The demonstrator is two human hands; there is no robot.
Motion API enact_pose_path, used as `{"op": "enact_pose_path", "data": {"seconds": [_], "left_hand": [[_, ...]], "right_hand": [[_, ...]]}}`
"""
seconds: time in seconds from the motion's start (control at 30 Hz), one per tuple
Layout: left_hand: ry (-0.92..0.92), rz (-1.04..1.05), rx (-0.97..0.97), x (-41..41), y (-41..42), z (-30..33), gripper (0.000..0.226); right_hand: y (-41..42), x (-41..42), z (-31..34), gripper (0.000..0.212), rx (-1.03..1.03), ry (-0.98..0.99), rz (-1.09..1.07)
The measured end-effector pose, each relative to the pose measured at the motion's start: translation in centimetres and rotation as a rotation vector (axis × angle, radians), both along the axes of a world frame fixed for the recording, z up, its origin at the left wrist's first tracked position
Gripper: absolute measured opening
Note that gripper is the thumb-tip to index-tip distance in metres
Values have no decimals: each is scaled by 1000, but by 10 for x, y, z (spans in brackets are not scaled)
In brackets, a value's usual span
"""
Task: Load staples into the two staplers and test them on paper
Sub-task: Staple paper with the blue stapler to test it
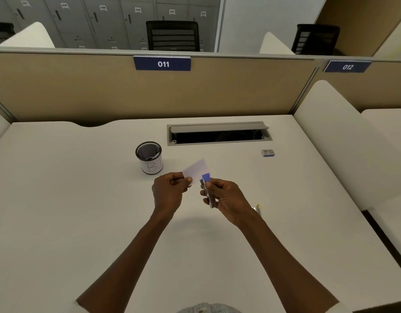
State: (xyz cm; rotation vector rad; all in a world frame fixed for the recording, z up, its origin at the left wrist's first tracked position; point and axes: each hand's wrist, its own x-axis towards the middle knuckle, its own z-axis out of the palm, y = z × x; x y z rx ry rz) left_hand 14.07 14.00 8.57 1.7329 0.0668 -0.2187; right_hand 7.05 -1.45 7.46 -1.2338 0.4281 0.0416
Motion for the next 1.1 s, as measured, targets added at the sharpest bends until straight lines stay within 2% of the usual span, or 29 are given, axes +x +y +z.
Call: {"op": "enact_pose_path", "data": {"seconds": [0.17,0.3,1.1], "left_hand": [[-20,-71,25,0,0,2,22],[-17,-120,21,-1,0,5,21],[-31,-138,-5,-2,-2,11,16]], "right_hand": [[-1,3,1,21,14,-9,-1],[-1,6,3,29,25,-4,-17],[6,5,13,28,-95,26,-118]]}}
